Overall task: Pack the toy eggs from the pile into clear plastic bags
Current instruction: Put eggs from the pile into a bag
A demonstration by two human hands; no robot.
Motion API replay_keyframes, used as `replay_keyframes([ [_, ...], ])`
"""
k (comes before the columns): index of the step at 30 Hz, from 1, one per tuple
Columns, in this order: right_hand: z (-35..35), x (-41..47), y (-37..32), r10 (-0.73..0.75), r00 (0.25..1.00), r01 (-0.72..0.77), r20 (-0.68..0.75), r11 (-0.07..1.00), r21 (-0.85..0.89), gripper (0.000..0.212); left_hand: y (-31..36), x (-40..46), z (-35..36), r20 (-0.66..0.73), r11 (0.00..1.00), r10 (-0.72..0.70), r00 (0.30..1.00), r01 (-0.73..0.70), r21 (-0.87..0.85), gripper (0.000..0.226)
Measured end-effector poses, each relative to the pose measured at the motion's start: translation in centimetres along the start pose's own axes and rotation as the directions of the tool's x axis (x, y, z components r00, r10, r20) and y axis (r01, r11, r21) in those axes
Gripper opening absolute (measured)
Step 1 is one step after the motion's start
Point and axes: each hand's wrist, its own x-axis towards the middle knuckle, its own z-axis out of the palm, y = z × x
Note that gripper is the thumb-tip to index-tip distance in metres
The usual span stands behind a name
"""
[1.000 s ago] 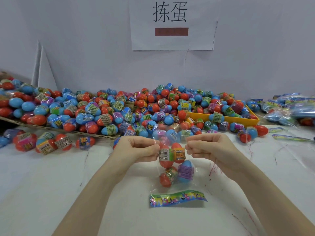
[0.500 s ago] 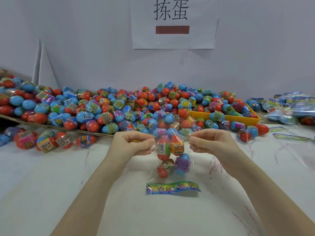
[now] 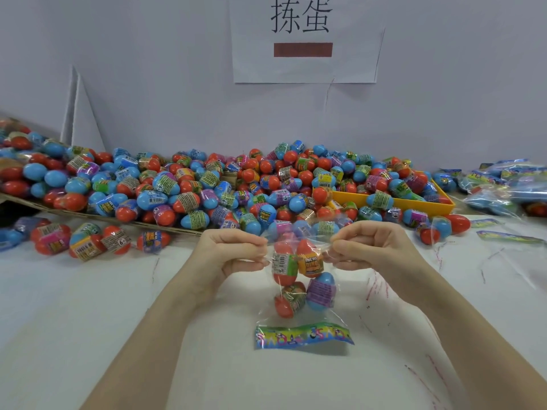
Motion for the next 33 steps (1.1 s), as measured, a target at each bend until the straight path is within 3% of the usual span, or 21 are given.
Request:
replay_keyframes([
  [7, 0.21, 0.11, -0.17, -0.003, 1.000, 0.003, -0.009, 1.000, -0.014, 0.028, -0.05, 0.09, -0.07, 0.108, 0.999, -0.042, 0.993, 0.041, 0.018, 0.025],
  [10, 0.09, 0.19, -0.21, -0.006, 1.000, 0.006, -0.016, 1.000, 0.010, 0.030, -0.07, 0.10, 0.13, 0.079, 0.999, -0.042, 0.996, 0.042, 0.004, 0.013],
  [17, 0.19, 0.24, 0.24, -0.004, 1.000, 0.004, -0.011, 0.998, 0.059, 0.038, -0.49, 0.21, 0.25, 0.035, 0.999, -0.003, 0.999, 0.004, -0.034, 0.017],
  [23, -0.07, 0.13, 0.08, -0.066, 0.997, 0.063, 0.043, 0.996, 0.056, 0.034, -0.63, 0.23, 0.02, 0.115, 0.997, -0.004, 0.993, 0.013, -0.072, 0.025],
  [29, -0.28, 0.09, -0.04, -0.058, 0.992, 0.054, 0.112, 0.998, 0.035, 0.038, -0.67, 0.21, 0.17, 0.103, 0.995, 0.004, 0.995, 0.007, -0.104, 0.022],
  [33, -0.31, 0.10, 0.06, -0.032, 0.988, 0.027, 0.154, 0.999, 0.034, 0.042, -0.66, 0.17, -0.20, 0.195, 0.994, 0.001, 0.981, 0.021, -0.108, 0.022],
])
